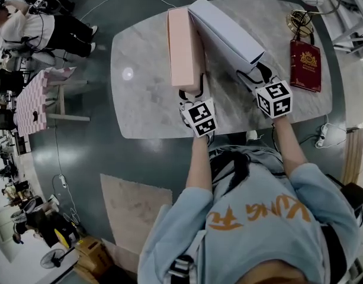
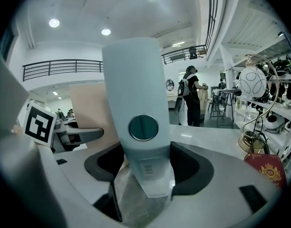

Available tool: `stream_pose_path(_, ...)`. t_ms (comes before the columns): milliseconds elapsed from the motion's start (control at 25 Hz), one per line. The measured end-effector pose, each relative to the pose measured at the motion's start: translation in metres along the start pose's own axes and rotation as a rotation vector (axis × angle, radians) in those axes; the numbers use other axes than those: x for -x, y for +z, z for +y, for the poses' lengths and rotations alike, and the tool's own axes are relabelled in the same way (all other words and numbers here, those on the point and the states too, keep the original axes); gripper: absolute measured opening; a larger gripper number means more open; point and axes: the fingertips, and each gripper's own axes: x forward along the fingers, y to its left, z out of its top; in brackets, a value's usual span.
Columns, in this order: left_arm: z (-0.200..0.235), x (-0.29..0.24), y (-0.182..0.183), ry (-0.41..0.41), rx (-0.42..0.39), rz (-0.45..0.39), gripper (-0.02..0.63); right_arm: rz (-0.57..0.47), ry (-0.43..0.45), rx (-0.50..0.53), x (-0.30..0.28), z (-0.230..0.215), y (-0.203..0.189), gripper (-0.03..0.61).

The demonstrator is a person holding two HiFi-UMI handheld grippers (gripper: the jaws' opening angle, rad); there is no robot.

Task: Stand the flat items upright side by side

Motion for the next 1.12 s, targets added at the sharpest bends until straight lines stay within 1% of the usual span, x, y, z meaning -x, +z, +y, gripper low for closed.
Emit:
stream_pose_path(120,-0.001,-0.011,0.002,-0.074,-0.008,0.012,0.326,0.000,-0.018,-0.006,-0.007,0.002,0.003,0.305)
stream_pose_path(280,-0.009,-0.021,0.001,-0.207,-0.042,0.032,0.366,-0.005,-0.040,-0.015,-0.013,0.005,0.003,0.305)
stream_pose_path(480,-0.016,-0.028,-0.002,-0.362,-0.104,0.045,0.429,-0.022,-0.017,-0.029,-0.020,0.017,0.003,0.307)
stream_pose_path(680,-0.012,-0.027,-0.003,-0.462,-0.146,0.045,0.448,-0.029,0.007,-0.022,-0.028,0.035,0.006,0.311)
stream_pose_path(960,-0.011,-0.021,-0.008,-0.612,-0.226,0.057,0.466,-0.018,0.044,0.002,-0.042,0.060,0.009,0.311)
stream_pose_path(1120,-0.009,-0.023,-0.008,-0.654,-0.252,0.062,0.476,-0.007,0.042,0.015,-0.047,0.068,0.011,0.311)
